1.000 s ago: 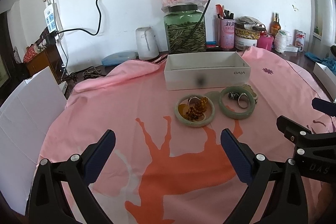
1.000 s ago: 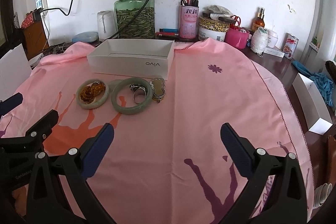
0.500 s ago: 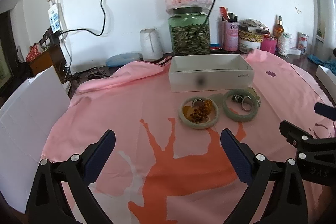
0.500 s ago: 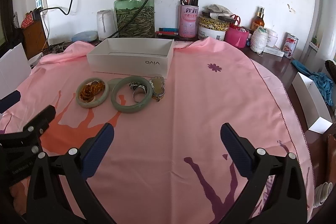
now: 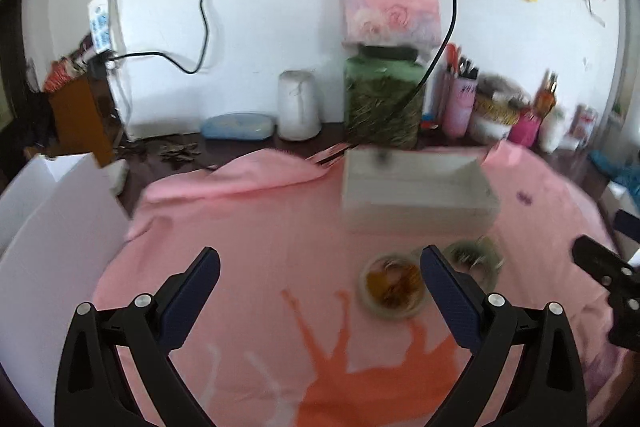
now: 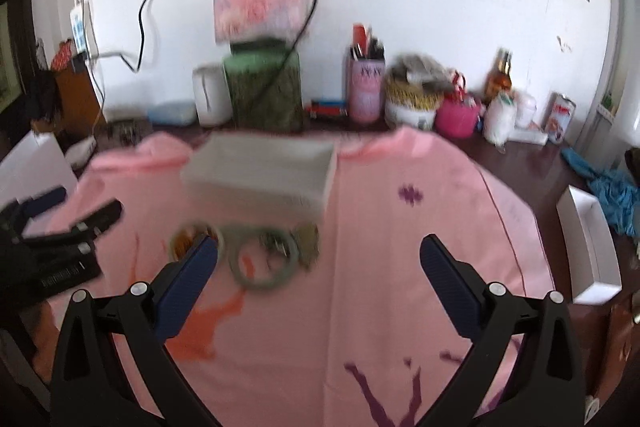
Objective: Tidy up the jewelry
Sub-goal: 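Move the left tool to the pale bangle while the right tool approaches the green bangle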
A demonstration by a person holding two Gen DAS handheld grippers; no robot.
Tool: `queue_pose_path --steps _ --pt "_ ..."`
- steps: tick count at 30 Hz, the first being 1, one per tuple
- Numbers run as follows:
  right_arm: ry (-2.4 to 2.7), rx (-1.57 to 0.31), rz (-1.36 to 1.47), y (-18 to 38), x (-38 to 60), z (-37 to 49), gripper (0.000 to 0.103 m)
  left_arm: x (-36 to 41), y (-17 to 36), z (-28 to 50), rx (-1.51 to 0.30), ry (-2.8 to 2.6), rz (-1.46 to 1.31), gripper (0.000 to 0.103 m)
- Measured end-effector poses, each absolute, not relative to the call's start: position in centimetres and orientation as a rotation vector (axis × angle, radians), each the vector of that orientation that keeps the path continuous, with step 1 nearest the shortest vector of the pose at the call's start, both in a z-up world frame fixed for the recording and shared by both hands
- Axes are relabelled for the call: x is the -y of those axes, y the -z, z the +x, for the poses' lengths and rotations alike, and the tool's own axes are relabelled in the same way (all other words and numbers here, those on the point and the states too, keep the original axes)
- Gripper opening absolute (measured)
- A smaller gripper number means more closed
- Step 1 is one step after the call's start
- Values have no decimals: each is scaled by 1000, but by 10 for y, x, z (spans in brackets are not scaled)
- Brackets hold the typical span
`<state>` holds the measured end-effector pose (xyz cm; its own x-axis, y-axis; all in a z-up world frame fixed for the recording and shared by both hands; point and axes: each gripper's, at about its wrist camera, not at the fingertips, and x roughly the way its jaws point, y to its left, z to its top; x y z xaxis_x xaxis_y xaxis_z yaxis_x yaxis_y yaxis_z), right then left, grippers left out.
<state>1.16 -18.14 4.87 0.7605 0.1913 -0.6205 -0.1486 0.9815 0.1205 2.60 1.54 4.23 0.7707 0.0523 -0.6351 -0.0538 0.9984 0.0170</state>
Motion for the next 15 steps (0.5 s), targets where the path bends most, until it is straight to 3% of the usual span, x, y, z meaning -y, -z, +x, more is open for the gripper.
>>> queue_pose_path --steps 9,15 --pt "-141 -792 -5 4 166 53 97 0 17 60 -792 -15 71 98" --pt "-153 -802 -13 9 167 53 97 18 29 58 -776 20 171 98"
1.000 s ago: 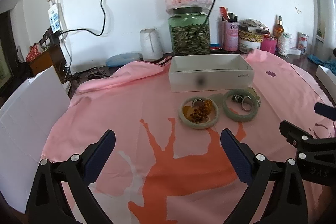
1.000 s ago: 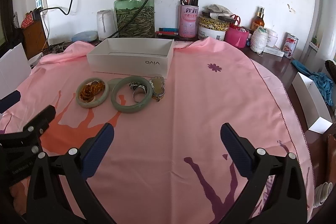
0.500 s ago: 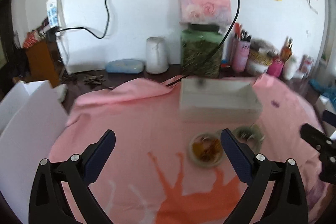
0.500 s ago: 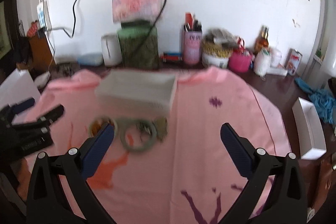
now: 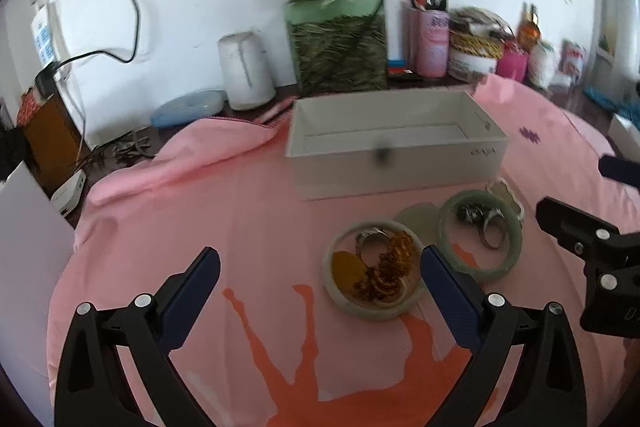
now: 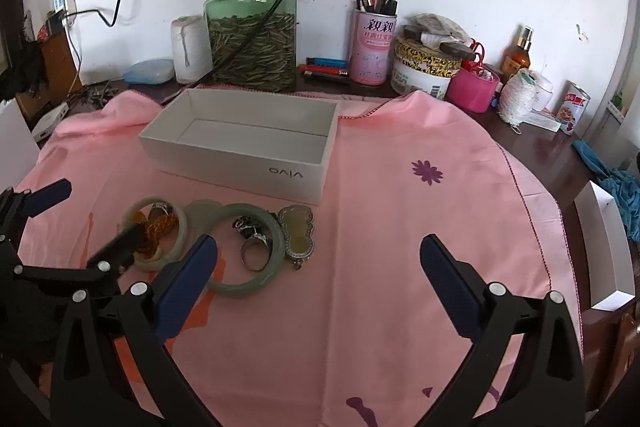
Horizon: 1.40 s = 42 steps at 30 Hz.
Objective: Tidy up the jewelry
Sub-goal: 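Move the left tool to the pale bangle while the right tool approaches the green bangle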
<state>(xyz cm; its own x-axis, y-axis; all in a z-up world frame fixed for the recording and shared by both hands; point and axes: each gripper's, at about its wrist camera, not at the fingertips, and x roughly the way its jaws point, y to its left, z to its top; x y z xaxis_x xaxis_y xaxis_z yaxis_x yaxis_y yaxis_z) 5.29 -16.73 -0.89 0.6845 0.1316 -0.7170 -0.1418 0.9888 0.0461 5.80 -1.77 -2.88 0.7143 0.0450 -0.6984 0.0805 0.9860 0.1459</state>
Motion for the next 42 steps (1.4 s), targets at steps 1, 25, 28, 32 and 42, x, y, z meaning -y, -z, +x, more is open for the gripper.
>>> queue_pose_path --steps 1,25,28,32,42 --pt "-148 -809 -29 10 166 53 97 19 31 60 -785 29 172 98" --pt "-180 -867 -41 27 163 60 97 -16 49 87 -946 69 47 69" --pt "-205 -888 -77 37 152 62 97 -17 48 86 -949 68 41 69" --pt "-235 -898 -102 46 140 63 97 -16 47 87 -946 69 40 68" --pt "-321 -897 -122 50 121 71 97 -15 43 85 -927 65 46 64"
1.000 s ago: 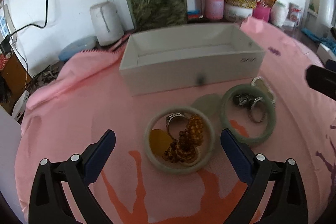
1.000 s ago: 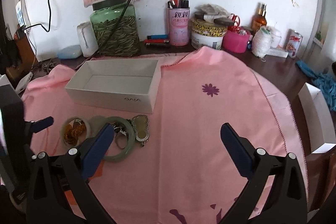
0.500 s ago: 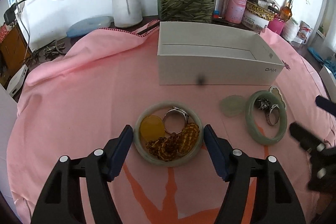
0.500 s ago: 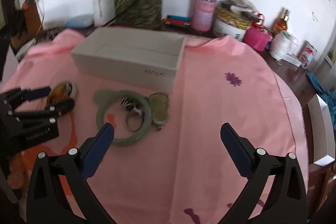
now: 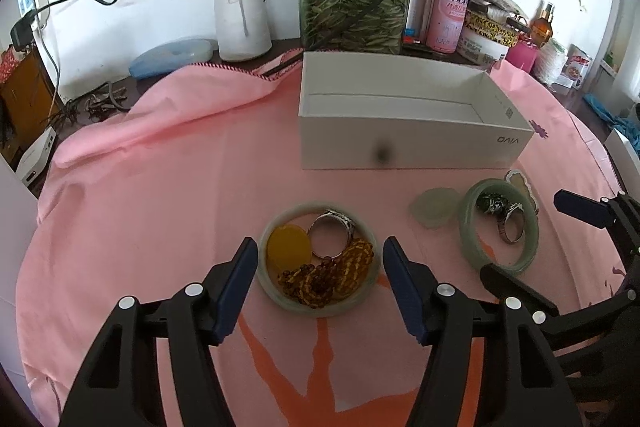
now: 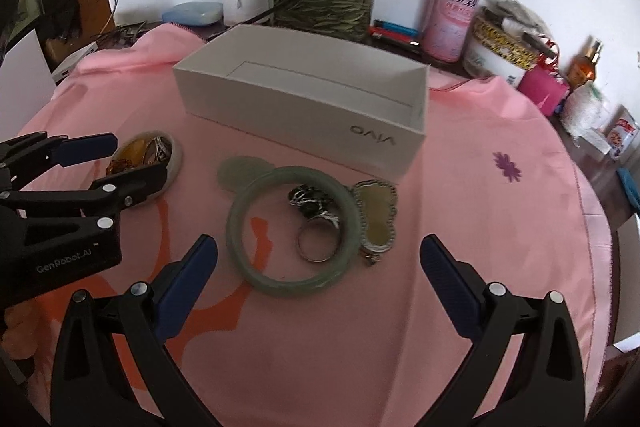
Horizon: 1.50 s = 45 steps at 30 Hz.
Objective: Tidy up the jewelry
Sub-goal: 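Move the left tool to the pale bangle while the right tool approaches the green bangle, then grasp the pale jade bangle with the left tool while the right tool grasps the green bangle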
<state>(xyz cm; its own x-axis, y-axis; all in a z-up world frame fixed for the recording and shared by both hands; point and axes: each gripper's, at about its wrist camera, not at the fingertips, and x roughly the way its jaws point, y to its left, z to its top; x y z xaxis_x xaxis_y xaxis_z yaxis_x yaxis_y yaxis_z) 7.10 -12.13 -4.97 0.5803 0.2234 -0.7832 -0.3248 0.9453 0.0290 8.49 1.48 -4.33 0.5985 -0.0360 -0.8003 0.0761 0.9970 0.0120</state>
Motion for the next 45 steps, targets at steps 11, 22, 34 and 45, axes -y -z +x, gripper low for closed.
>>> queue_pose_path --steps 11,22,34,45 --pt "-374 -918 -110 54 119 76 67 -15 44 83 -926 67 50 65" --pt "-404 -915 -15 46 139 71 67 -11 42 79 -913 81 61 65" --pt "-385 -925 -27 49 138 72 67 -14 41 77 -905 92 38 61" --pt "-356 -931 -86 56 129 78 71 -12 52 84 -940 66 75 74"
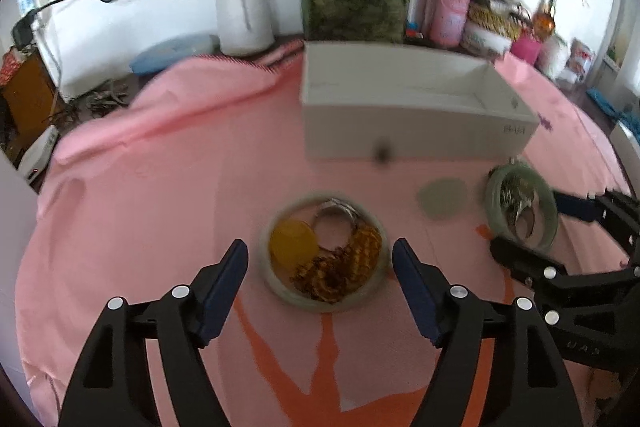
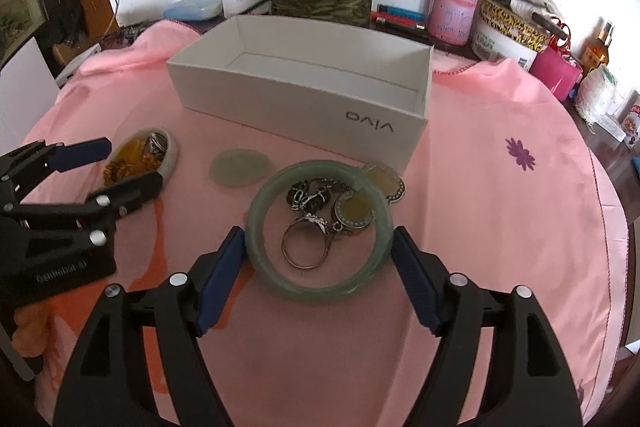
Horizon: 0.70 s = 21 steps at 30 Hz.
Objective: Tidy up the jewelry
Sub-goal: 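Grasp the pale jade bangle with the left tool while the right tool grasps the green bangle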
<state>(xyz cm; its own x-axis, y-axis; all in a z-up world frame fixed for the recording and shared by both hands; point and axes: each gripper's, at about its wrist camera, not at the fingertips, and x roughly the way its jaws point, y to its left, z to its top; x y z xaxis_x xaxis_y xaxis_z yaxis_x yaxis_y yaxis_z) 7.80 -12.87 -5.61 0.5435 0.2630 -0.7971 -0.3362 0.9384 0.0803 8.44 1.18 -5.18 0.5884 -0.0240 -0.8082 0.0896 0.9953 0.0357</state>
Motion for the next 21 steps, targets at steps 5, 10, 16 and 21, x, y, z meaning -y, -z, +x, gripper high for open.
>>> queue_pose_path --steps 5,10,16,21 --pt "-364 -930 -76 56 130 77 68 -9 51 82 -919 70 97 68" --pt "-372 -900 -49 47 136 74 68 -11 38 73 -866 84 75 68" --pt "-375 -872 -15 35 142 70 68 -5 24 64 -810 92 93 68" --pt "-373 -844 12 24 149 68 68 -5 15 60 -786 100 84 68"
